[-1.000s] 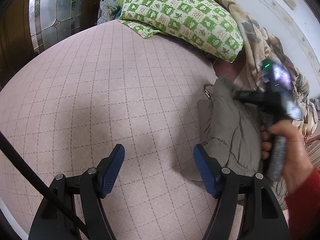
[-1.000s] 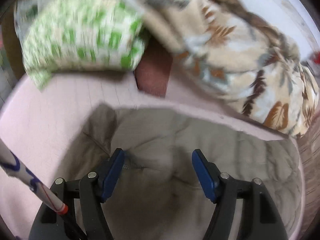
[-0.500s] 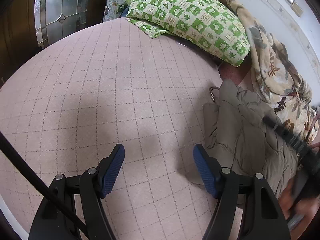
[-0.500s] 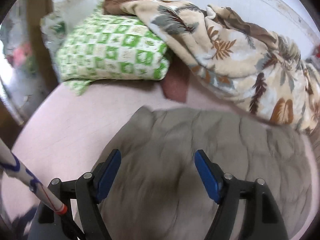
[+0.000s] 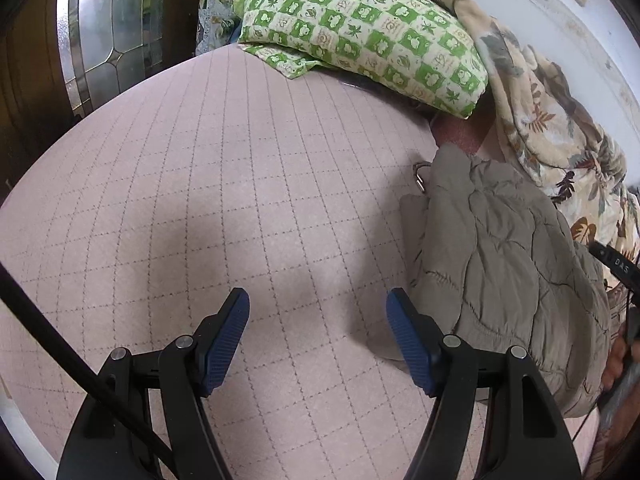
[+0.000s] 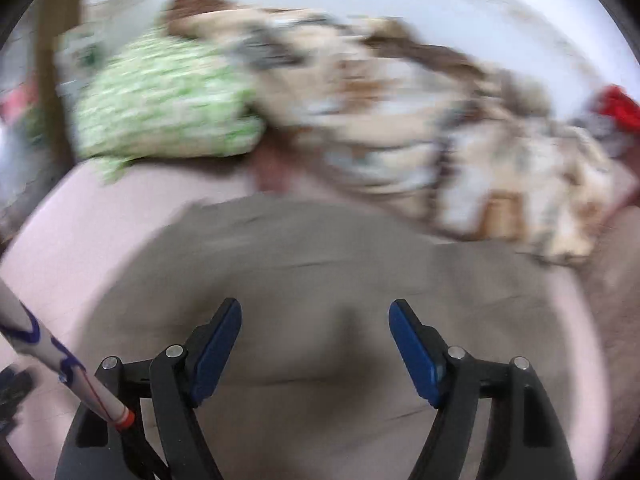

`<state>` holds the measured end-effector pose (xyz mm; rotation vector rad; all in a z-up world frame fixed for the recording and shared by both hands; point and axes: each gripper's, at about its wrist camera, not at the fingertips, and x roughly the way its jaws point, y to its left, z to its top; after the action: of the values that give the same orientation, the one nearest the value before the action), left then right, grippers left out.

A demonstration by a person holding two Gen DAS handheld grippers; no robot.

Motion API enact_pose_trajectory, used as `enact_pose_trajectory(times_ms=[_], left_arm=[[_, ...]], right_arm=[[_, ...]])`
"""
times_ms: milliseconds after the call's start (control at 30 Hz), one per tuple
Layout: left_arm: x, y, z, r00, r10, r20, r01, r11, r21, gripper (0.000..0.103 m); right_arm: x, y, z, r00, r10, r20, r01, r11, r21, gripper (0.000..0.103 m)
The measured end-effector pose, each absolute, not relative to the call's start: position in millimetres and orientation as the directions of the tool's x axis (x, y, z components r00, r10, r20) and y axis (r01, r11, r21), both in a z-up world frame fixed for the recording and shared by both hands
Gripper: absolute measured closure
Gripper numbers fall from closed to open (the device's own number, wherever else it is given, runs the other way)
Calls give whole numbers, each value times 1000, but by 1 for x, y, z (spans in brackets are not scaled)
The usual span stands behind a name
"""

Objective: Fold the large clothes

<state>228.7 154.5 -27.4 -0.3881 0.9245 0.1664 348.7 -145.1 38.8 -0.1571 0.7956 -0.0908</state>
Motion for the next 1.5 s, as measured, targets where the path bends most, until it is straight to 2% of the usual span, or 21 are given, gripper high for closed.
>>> enact_pose_trajectory(times_ms=[100, 167, 233, 333, 367, 467, 567, 633, 767, 833, 867, 933, 1067, 1200, 1300, 1500], left_arm=[[229, 154, -29, 593, -17, -805, -311, 917, -248, 33], [232, 154, -31, 584, -24, -812, -315, 915, -253, 33], [235, 154, -34, 573, -32, -819, -316, 913, -257, 33], [239, 149, -36, 565, -29, -825, -311, 918, -245, 33], [240, 147, -37, 562, -25, -827, -308, 921, -237, 33], [238, 143, -36, 562, -28, -826, -297, 926, -234, 33], [235, 143, -32, 575, -18, -818, -294, 928, -227, 33], [234, 142, -30, 577, -11, -816, -296, 929, -222, 33], [233, 142, -30, 566, -18, -824, -291, 931, -220, 33], [232, 140, -29, 568, -13, -823, -288, 933, -213, 33], [231, 140, -28, 571, -10, -821, -287, 935, -210, 33], [230, 139, -27, 578, 2, -816, -287, 937, -200, 33], [230, 140, -27, 578, -4, -816, -284, 936, -206, 33], [230, 140, -29, 565, -9, -825, -279, 939, -201, 33], [228, 140, -27, 570, -3, -821, -280, 939, -198, 33], [229, 144, -29, 564, -6, -826, -285, 937, -202, 33]], right_arm=[[376, -224, 30, 638, -293, -712, 228, 955, -189, 26], [393, -275, 14, 559, -330, -761, 336, 929, -157, 42], [400, -334, -11, 484, -285, -827, 461, 887, -36, 42], [393, -380, -35, 487, -184, -854, 549, 825, 135, 40], [393, -385, -40, 487, -166, -857, 552, 819, 155, 39], [397, -379, -33, 466, -197, -863, 537, 837, 99, 38], [372, -360, -1, 532, -267, -804, 518, 854, 59, 38], [350, -351, 16, 586, -258, -768, 479, 875, 72, 37], [300, -329, 26, 623, -282, -730, 433, 901, 22, 31], [300, -332, 9, 586, -308, -749, 444, 896, -21, 28], [303, -334, -6, 554, -308, -774, 446, 894, -37, 21], [313, -341, -30, 518, -282, -807, 418, 907, -48, 18], [302, -331, 0, 547, -292, -785, 437, 899, -30, 20], [275, -289, 33, 648, -206, -733, 358, 932, 55, 20], [274, -257, 34, 665, -154, -731, 295, 953, 68, 20], [312, -213, -24, 543, -224, -809, 227, 967, -116, 17]])
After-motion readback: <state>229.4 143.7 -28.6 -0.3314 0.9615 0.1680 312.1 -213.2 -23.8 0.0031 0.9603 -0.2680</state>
